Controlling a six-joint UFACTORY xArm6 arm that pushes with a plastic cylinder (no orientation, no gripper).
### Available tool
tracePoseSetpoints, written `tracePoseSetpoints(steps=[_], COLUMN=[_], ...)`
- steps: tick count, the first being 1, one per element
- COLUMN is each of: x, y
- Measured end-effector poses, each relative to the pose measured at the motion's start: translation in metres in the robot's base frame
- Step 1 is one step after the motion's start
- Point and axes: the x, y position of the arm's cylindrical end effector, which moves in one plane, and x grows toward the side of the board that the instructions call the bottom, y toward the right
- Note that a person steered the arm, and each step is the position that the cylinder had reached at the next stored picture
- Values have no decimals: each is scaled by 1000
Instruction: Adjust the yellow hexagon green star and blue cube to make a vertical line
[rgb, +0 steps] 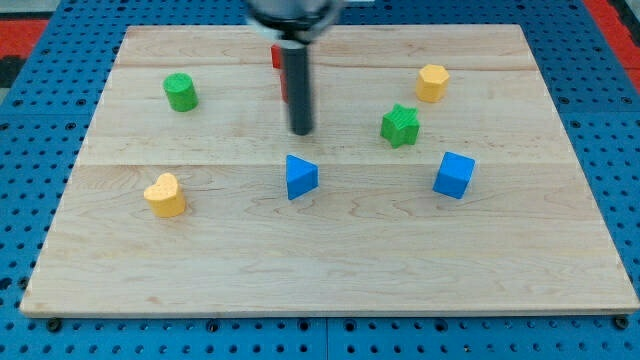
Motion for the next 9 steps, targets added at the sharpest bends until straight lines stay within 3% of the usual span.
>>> tracePoseSetpoints(steps=[3, 4, 5, 7, 8, 9], x=[0, -11, -49, -99, -100, -100], y=[127, 100, 29, 104, 125, 104])
